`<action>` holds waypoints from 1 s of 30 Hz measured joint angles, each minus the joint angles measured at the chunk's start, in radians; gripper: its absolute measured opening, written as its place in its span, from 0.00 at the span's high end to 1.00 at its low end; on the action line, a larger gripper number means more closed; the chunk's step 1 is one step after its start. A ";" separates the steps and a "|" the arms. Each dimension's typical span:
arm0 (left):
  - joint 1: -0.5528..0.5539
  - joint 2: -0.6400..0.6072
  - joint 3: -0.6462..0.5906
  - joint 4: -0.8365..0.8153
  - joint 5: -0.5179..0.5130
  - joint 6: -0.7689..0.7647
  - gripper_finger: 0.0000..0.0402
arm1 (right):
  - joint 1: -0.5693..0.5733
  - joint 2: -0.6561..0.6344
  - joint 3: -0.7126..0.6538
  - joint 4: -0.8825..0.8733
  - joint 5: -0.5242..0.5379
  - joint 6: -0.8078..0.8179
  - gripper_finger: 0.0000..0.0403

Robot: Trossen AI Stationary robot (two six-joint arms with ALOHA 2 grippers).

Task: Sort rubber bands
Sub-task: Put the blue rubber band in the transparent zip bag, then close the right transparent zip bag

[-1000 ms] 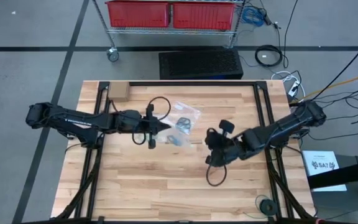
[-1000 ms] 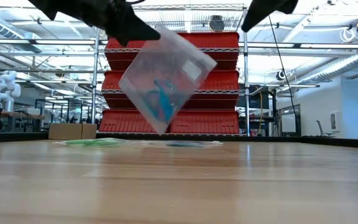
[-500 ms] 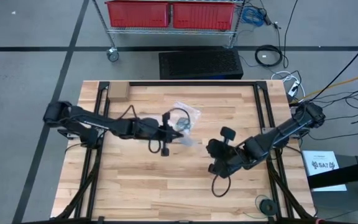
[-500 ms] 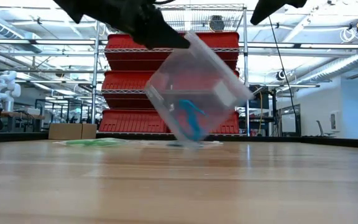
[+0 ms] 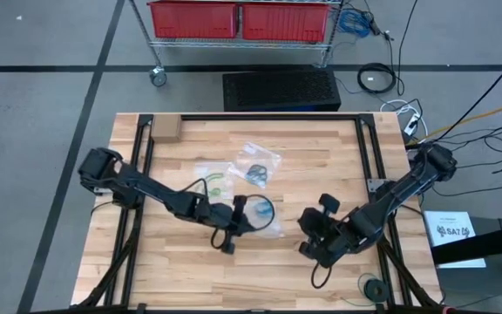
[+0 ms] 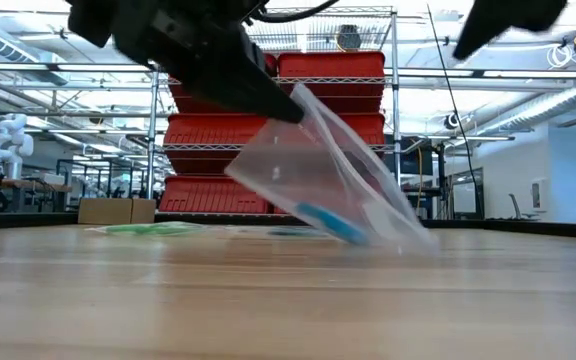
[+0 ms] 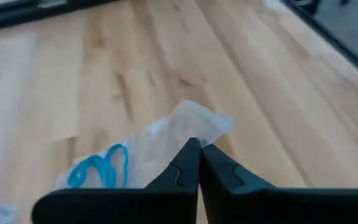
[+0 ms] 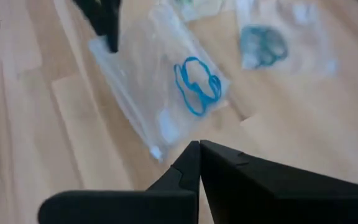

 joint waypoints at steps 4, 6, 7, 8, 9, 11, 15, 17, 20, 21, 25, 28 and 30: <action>-0.011 0.004 0.000 0.004 0.020 -0.001 0.90 | 0.002 0.000 -0.146 0.265 -0.048 0.073 0.99; -0.011 0.003 0.000 0.005 0.021 -0.001 0.86 | 0.001 0.001 -0.230 0.438 -0.056 0.065 0.97; -0.011 0.003 0.000 0.005 0.021 -0.011 0.83 | -0.004 0.003 -0.265 0.517 -0.066 0.055 0.95; -0.010 0.003 0.000 0.008 0.021 -0.031 0.81 | -0.008 0.006 -0.296 0.582 -0.071 0.048 0.93; -0.007 0.002 0.000 0.013 0.023 -0.056 0.78 | -0.009 0.007 -0.326 0.634 -0.073 0.046 0.90; -0.002 0.002 0.000 0.014 0.045 -0.080 0.73 | -0.014 0.008 -0.367 0.706 -0.073 0.046 0.85; 0.004 0.002 0.000 0.014 0.095 -0.125 0.63 | -0.015 0.009 -0.384 0.727 -0.073 0.041 0.77; 0.004 0.002 0.000 0.015 0.104 -0.158 0.59 | -0.015 0.010 -0.384 0.732 -0.073 0.025 0.74; 0.004 0.002 0.000 0.018 0.105 -0.180 0.53 | -0.015 0.010 -0.384 0.747 -0.073 -0.002 0.71; 0.004 0.002 0.000 0.019 0.105 -0.181 0.51 | -0.015 0.010 -0.384 0.747 -0.073 -0.006 0.70; 0.004 0.002 0.025 -0.025 0.106 -0.182 0.49 | -0.015 0.010 -0.384 0.746 -0.074 -0.012 0.67; 0.006 0.001 0.064 -0.101 0.091 -0.176 0.50 | -0.020 0.010 -0.384 0.746 -0.110 -0.016 0.67; 0.019 0.000 0.085 -0.170 0.038 -0.155 0.53 | -0.028 0.020 -0.384 0.746 -0.149 -0.016 0.69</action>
